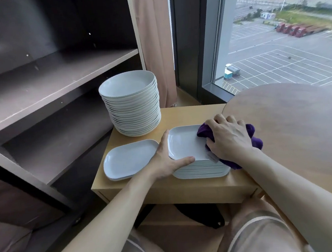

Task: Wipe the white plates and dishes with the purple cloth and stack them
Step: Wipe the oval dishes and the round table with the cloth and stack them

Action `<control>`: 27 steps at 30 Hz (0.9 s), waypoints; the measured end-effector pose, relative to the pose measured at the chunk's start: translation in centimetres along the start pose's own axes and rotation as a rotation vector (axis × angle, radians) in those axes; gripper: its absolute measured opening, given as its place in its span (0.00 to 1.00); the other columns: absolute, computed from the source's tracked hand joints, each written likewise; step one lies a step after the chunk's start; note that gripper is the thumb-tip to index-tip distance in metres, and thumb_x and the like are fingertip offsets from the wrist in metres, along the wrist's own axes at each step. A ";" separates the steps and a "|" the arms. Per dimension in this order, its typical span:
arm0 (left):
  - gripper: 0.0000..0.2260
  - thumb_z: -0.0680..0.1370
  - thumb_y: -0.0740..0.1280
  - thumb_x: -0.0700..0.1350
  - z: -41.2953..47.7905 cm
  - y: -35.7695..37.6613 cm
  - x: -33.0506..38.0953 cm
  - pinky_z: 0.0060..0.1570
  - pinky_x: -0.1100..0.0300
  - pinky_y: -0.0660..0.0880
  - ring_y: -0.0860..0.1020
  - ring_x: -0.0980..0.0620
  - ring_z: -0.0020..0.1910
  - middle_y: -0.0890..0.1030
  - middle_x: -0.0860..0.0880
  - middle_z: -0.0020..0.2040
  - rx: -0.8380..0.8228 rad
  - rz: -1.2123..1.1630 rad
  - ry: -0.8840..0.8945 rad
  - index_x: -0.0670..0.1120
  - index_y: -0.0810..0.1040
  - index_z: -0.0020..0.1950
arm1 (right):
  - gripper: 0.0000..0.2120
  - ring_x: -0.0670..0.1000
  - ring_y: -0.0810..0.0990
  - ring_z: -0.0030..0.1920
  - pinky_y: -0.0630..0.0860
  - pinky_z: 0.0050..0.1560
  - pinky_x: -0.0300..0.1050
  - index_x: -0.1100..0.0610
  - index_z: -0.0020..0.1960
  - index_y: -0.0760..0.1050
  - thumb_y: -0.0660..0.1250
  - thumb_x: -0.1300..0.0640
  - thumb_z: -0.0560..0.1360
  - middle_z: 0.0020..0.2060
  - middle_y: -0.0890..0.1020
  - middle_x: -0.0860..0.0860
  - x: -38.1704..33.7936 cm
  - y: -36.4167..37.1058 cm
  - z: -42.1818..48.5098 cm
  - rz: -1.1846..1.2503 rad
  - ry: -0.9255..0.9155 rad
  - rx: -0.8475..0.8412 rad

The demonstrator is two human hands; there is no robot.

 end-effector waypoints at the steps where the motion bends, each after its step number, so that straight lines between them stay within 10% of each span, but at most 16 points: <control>1: 0.56 0.69 0.79 0.63 0.1 0.0 -0.1 0.78 0.50 0.61 0.59 0.53 0.78 0.57 0.56 0.80 -0.014 -0.009 0.004 0.61 0.40 0.82 | 0.19 0.58 0.72 0.59 0.68 0.56 0.56 0.49 0.66 0.71 0.61 0.44 0.78 0.61 0.74 0.50 -0.4 0.0 0.4 -0.011 -0.023 0.002; 9: 0.41 0.76 0.77 0.46 0.4 -0.5 0.1 0.59 0.75 0.68 0.67 0.68 0.69 0.62 0.69 0.69 -0.093 -0.104 0.080 0.70 0.51 0.71 | 0.19 0.55 0.72 0.56 0.69 0.54 0.54 0.45 0.66 0.74 0.63 0.44 0.77 0.60 0.75 0.49 -6.2 0.5 2.8 0.133 -0.219 -0.047; 15: 0.44 0.75 0.77 0.39 0.5 -0.4 0.1 0.53 0.77 0.70 0.68 0.82 0.57 0.68 0.65 0.66 -0.069 -0.123 0.106 0.56 0.50 0.78 | 0.21 0.52 0.69 0.57 0.67 0.55 0.54 0.41 0.64 0.76 0.65 0.50 0.71 0.59 0.74 0.44 -8.0 -0.5 3.2 0.214 -0.324 -0.226; 19: 0.49 0.75 0.78 0.39 0.0 -0.7 0.5 0.53 0.78 0.71 0.70 0.71 0.65 0.68 0.62 0.74 -0.093 -0.132 0.107 0.65 0.47 0.80 | 0.20 0.51 0.69 0.57 0.66 0.55 0.53 0.41 0.65 0.78 0.66 0.51 0.73 0.60 0.74 0.43 -8.0 -1.4 1.9 0.163 -0.455 -0.318; 22: 0.47 0.74 0.78 0.41 -0.1 -1.0 0.8 0.55 0.77 0.72 0.71 0.76 0.63 0.71 0.79 0.65 -0.163 -0.137 0.141 0.85 0.56 0.66 | 0.18 0.51 0.70 0.61 0.67 0.59 0.54 0.40 0.63 0.78 0.67 0.50 0.73 0.60 0.75 0.43 -7.6 -2.1 1.3 0.151 -0.468 -0.360; 27: 0.57 0.69 0.82 0.57 0.2 -1.5 0.2 0.69 0.61 0.59 0.54 0.55 0.81 0.53 0.58 0.83 -0.089 -0.052 -0.023 0.67 0.41 0.81 | 0.15 0.50 0.70 0.59 0.67 0.60 0.53 0.40 0.60 0.78 0.68 0.48 0.73 0.56 0.75 0.40 -5.5 -3.2 0.2 0.131 -0.431 -0.381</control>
Point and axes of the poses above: each hand's wrist, its own z-axis towards the middle knuckle, its own y-axis out of the palm, x = y × z, the point moved 3 cm from there along z, towards the middle knuckle
